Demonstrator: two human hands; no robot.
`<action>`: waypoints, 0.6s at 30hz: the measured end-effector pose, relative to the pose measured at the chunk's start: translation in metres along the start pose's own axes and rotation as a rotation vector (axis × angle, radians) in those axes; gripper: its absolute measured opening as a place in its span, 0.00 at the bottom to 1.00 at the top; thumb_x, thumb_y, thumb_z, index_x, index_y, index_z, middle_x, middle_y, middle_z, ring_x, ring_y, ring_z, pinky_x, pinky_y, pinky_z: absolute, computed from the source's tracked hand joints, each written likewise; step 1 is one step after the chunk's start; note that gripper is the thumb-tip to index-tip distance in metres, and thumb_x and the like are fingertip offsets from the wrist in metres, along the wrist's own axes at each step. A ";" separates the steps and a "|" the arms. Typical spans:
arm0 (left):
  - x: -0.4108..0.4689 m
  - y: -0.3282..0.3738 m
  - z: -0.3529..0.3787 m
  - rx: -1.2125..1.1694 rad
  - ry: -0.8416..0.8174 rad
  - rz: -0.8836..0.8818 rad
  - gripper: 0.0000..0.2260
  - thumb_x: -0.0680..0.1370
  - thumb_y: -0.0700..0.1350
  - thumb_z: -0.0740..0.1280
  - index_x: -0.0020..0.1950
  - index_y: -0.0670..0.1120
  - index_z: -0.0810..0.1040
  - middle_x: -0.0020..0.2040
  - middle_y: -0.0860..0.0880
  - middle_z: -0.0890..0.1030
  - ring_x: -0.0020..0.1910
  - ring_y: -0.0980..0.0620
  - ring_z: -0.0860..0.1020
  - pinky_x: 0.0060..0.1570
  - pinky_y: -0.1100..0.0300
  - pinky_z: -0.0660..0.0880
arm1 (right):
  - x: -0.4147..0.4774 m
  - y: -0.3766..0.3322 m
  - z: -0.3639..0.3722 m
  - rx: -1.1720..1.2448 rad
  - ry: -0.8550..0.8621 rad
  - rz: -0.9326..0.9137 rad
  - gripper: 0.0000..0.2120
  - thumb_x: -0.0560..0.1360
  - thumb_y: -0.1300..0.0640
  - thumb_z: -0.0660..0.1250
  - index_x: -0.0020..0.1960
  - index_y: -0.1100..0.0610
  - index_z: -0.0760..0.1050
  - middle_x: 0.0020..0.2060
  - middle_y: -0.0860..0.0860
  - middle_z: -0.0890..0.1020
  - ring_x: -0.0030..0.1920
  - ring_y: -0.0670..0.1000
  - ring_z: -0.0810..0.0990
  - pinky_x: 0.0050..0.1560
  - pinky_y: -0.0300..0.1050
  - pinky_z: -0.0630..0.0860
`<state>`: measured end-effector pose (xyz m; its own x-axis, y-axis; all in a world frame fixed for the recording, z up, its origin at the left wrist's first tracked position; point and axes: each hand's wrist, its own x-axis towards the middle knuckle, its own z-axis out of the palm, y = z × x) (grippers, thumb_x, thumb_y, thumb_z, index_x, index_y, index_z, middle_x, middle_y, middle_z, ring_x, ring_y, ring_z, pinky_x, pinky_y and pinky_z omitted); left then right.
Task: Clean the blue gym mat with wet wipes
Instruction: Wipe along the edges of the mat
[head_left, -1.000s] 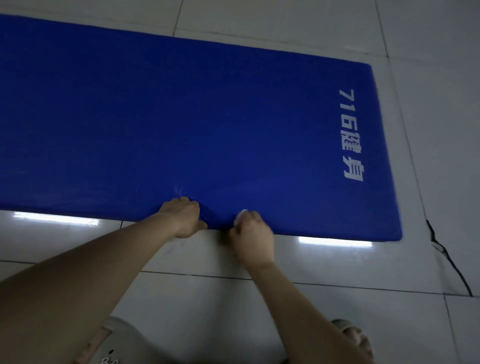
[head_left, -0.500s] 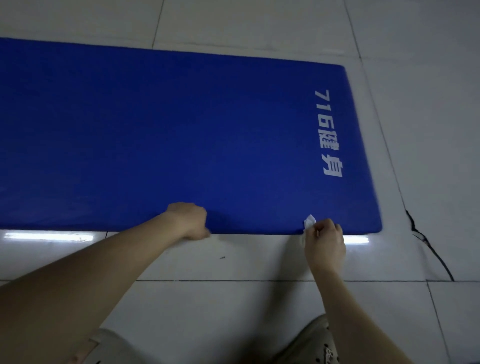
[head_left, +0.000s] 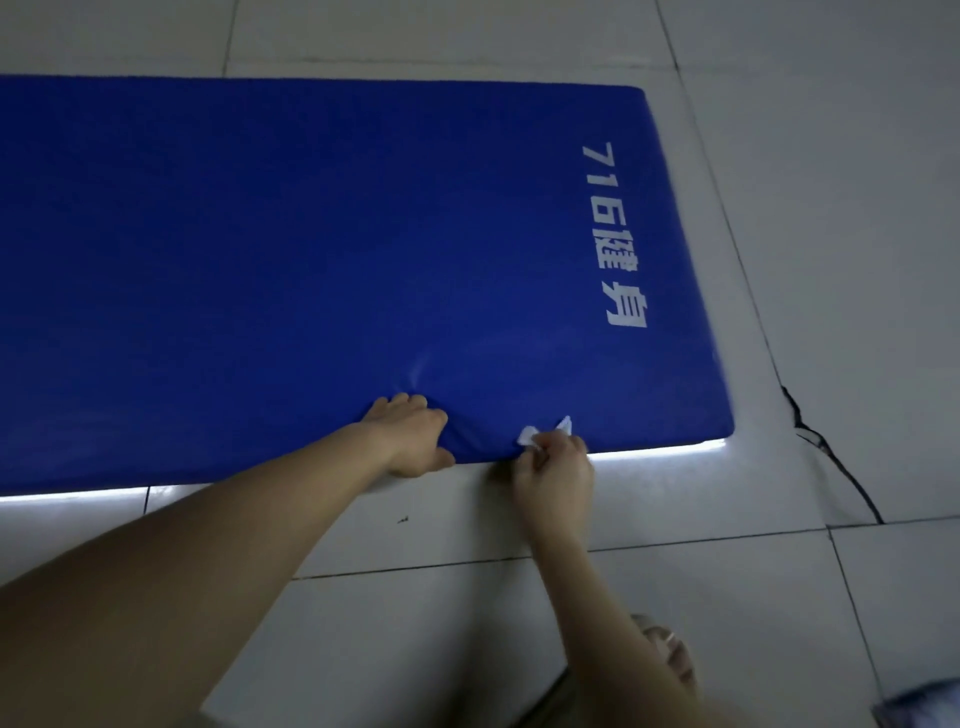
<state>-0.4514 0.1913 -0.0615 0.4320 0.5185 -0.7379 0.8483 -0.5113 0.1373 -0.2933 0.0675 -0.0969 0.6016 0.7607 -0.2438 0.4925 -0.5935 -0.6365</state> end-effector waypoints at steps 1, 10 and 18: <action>0.000 0.000 -0.001 0.004 -0.004 -0.003 0.15 0.81 0.62 0.60 0.51 0.51 0.64 0.61 0.45 0.71 0.61 0.43 0.68 0.65 0.48 0.65 | -0.009 -0.011 0.011 0.014 -0.046 -0.056 0.04 0.79 0.59 0.66 0.49 0.58 0.79 0.53 0.58 0.79 0.44 0.49 0.75 0.46 0.40 0.70; 0.000 0.004 -0.003 -0.012 -0.012 -0.028 0.13 0.81 0.60 0.61 0.51 0.52 0.66 0.55 0.50 0.67 0.59 0.46 0.67 0.68 0.48 0.65 | 0.025 0.015 -0.026 -0.169 0.002 -0.091 0.05 0.79 0.55 0.66 0.50 0.57 0.75 0.53 0.52 0.74 0.41 0.48 0.70 0.41 0.40 0.65; -0.001 0.009 -0.006 0.022 -0.028 -0.051 0.13 0.81 0.60 0.61 0.53 0.51 0.66 0.64 0.46 0.70 0.65 0.44 0.68 0.70 0.48 0.64 | 0.054 0.029 -0.046 -0.086 0.213 0.138 0.11 0.81 0.51 0.63 0.49 0.58 0.74 0.47 0.53 0.75 0.42 0.51 0.75 0.44 0.45 0.70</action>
<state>-0.4421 0.1905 -0.0556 0.3790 0.5250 -0.7621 0.8619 -0.5000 0.0842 -0.2181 0.0795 -0.0949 0.7811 0.6040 -0.1581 0.4428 -0.7145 -0.5416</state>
